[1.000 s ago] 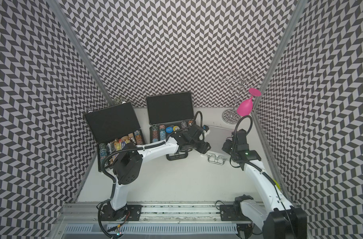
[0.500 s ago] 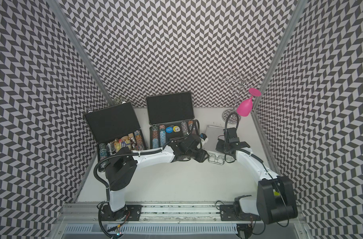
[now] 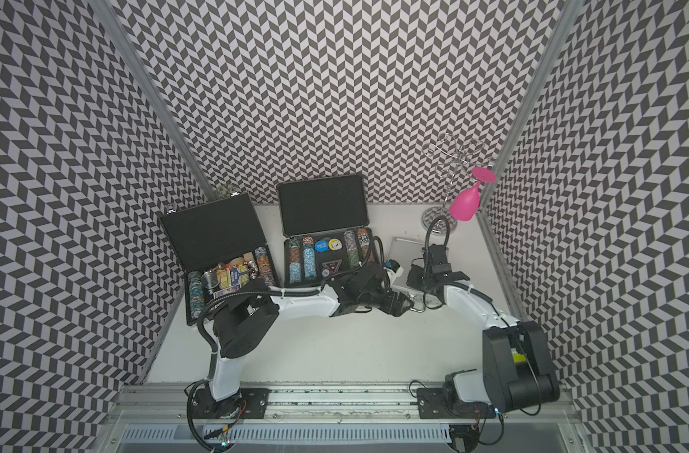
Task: Close the poker set cases
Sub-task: Fasten the fastener on the poker set case.
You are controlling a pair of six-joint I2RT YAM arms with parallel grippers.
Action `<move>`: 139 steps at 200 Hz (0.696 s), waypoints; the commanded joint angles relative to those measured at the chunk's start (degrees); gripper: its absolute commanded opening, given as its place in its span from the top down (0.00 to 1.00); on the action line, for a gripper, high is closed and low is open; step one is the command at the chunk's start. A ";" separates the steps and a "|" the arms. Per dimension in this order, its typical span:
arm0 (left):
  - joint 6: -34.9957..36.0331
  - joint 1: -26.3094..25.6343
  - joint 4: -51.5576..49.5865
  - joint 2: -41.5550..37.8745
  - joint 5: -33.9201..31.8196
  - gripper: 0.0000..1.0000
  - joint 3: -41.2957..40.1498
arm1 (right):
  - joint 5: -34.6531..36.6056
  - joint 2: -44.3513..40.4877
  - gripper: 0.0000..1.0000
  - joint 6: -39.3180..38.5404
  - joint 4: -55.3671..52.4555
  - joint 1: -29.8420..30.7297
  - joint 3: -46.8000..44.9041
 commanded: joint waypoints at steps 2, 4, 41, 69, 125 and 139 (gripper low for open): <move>-0.99 -0.69 6.33 1.11 0.76 0.23 -1.40 | -0.31 2.58 0.88 1.27 -3.93 0.15 -4.23; -1.01 -0.67 6.62 1.23 0.75 0.24 -1.51 | -0.26 2.54 0.88 1.38 -3.98 0.10 -4.31; -1.82 -0.69 9.43 2.15 -0.20 0.37 -2.81 | 2.58 1.95 0.99 1.33 -7.22 -0.66 -2.45; -4.04 -0.61 7.69 1.21 -3.13 0.42 -3.18 | 4.68 2.97 1.00 -0.46 -12.50 -0.76 2.05; -11.96 -1.38 8.32 0.84 -1.82 0.42 -3.12 | 7.99 7.32 1.00 -3.02 -21.04 -0.10 7.07; -12.22 -1.89 7.90 1.60 -1.86 0.42 -1.98 | 8.14 8.62 1.00 -3.46 -21.79 0.06 7.82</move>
